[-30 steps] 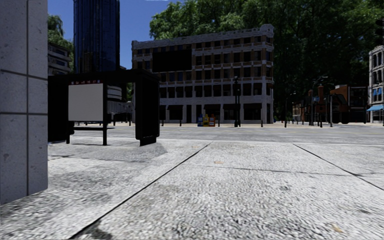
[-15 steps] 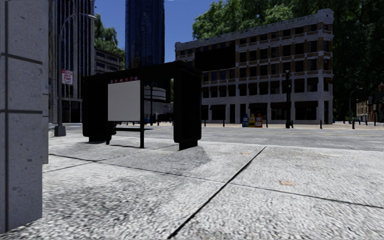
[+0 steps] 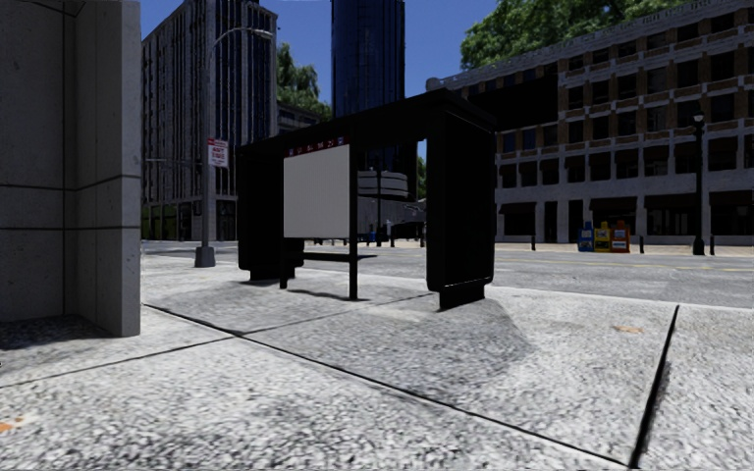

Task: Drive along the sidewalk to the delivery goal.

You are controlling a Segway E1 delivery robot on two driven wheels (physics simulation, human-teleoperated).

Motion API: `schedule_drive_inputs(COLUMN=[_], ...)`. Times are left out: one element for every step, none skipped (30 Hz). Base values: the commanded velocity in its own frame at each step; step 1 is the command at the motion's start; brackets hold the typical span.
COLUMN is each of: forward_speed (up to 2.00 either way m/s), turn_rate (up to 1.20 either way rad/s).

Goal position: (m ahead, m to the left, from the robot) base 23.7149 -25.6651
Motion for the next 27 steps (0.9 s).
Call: schedule_drive_inputs(forward_speed=[1.94,1.94,1.94,1.94,1.94,1.94,1.94,1.94,1.94,1.94,1.94,1.94,1.94,1.94,1.94,1.94,1.94,1.94,1.94,1.94,1.94,1.94,1.94,1.94,1.94,1.94,1.94], turn_rate=[0.53,0.53,0.53,0.53,0.52,0.49,0.48,0.48,0.47,0.47,0.47,0.47,0.47,0.46,0.46,0.46,0.46,0.45,0.44,0.44,0.44,0.44,0.44,0.44,0.44,0.44,0.44])
